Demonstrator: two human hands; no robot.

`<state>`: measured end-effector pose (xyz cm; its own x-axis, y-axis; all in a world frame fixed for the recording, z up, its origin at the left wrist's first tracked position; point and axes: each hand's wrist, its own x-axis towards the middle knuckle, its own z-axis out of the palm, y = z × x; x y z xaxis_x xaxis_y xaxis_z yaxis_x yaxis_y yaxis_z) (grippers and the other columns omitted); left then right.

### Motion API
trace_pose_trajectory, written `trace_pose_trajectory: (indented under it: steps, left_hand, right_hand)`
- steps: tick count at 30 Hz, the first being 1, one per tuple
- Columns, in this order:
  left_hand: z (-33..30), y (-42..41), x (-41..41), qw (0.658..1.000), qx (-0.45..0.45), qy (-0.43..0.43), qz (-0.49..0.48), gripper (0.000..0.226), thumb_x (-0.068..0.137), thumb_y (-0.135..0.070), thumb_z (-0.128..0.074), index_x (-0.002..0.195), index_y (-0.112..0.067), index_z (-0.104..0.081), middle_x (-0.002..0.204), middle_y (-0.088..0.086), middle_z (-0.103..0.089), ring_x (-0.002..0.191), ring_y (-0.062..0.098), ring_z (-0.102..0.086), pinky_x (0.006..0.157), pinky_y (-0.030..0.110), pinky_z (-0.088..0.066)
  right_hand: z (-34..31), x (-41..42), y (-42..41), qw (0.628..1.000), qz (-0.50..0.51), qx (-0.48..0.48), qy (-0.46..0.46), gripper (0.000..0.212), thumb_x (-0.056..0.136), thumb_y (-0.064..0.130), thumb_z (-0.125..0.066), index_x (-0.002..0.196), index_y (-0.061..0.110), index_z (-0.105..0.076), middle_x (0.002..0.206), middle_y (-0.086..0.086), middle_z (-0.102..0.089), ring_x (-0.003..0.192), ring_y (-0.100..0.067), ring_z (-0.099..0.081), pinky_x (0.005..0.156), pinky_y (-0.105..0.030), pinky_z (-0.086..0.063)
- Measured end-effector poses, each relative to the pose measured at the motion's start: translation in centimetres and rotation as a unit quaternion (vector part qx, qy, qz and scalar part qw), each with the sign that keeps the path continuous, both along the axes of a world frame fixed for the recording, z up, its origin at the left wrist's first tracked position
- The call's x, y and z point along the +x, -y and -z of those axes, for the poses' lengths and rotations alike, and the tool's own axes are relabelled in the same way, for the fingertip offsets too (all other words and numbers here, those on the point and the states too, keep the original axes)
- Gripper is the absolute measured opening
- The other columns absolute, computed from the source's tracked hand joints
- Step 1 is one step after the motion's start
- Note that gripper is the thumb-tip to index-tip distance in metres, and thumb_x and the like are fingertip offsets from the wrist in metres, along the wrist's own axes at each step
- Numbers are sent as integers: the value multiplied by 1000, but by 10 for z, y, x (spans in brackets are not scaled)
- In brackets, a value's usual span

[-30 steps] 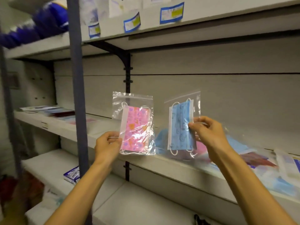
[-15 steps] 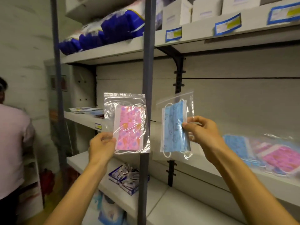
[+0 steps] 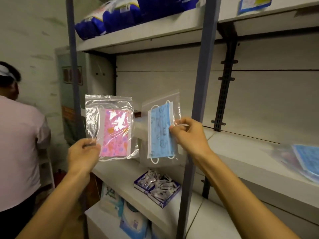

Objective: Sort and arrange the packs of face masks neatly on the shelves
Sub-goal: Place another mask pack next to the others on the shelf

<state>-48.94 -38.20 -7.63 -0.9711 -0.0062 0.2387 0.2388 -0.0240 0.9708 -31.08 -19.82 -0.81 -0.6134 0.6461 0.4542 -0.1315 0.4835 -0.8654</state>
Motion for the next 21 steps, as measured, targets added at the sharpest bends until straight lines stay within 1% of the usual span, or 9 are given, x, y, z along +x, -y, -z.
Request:
trace_pose_trajectory:
  steps: [2,5,7,9,11,13,15,18,21]
  left_hand:
    - [1,-2,-26,1000,-3,8,-11,14,84,-3,-63,89,-16,-63,94,9,-64,90,28,-62,85,42,-53]
    - [-2,-7,-68,1000,-3,7,-21,17,84,-4,-63,97,-14,-64,96,9,-64,86,26,-60,81,36,-50]
    - [-9,-12,-96,1000,-8,-1,-21,16,84,-6,-63,98,-15,-64,96,9,-64,86,25,-59,81,34,-49]
    - [-18,-17,-125,999,-18,-11,-24,15,84,-8,-64,95,-17,-64,95,9,-65,86,26,-59,86,36,-49]
    - [-27,-23,-150,999,-16,-18,-24,15,84,-8,-64,95,-18,-64,95,9,-65,87,26,-59,87,36,-49]
    - [-32,-32,-172,1000,-7,-24,-17,16,84,-6,-63,97,-16,-64,93,9,-64,83,24,-58,83,35,-48]
    - [-33,-39,-191,1000,-2,-25,-4,16,85,-6,-62,98,-14,-64,92,9,-64,81,23,-57,79,35,-48]
    - [-33,-46,-219,1000,-7,-23,3,13,86,-3,-61,96,-12,-64,88,7,-62,80,23,-57,73,31,-46]
    - [-34,-50,-252,1000,-15,-21,1,10,87,-6,-61,93,-15,-63,92,7,-61,87,24,-58,76,31,-46]
  right_hand:
    - [0,-31,-4,1000,0,8,3,11,89,13,-59,79,14,-53,65,0,-57,82,-21,-70,73,-40,-59]
    - [0,-81,-14,1000,16,-8,-12,12,88,13,-58,78,17,-52,74,-7,-61,81,-22,-69,76,-48,-58]
    - [-3,-112,-26,999,38,-25,-29,9,89,15,-58,83,18,-51,86,-7,-67,84,-18,-69,74,-45,-59]
    - [-7,-136,-37,996,60,-44,-41,8,91,16,-57,87,18,-51,93,-4,-66,84,-14,-68,68,-37,-60]
    - [-12,-158,-49,994,85,-48,-54,6,92,17,-57,89,19,-51,93,-3,-64,84,-14,-67,66,-34,-60]
    - [-15,-179,-61,990,114,-50,-68,6,90,17,-59,89,21,-54,86,-1,-63,85,-19,-66,74,-42,-59]
    - [-17,-199,-68,987,128,-62,-71,6,89,17,-60,91,21,-56,80,0,-62,83,-21,-67,77,-46,-58]
    - [-17,-227,-73,985,138,-79,-61,11,89,16,-61,100,16,-58,81,0,-63,82,-21,-67,75,-43,-59]
    - [-19,-251,-78,984,143,-90,-61,11,89,16,-62,99,16,-58,83,1,-62,80,-16,-65,77,-43,-58]
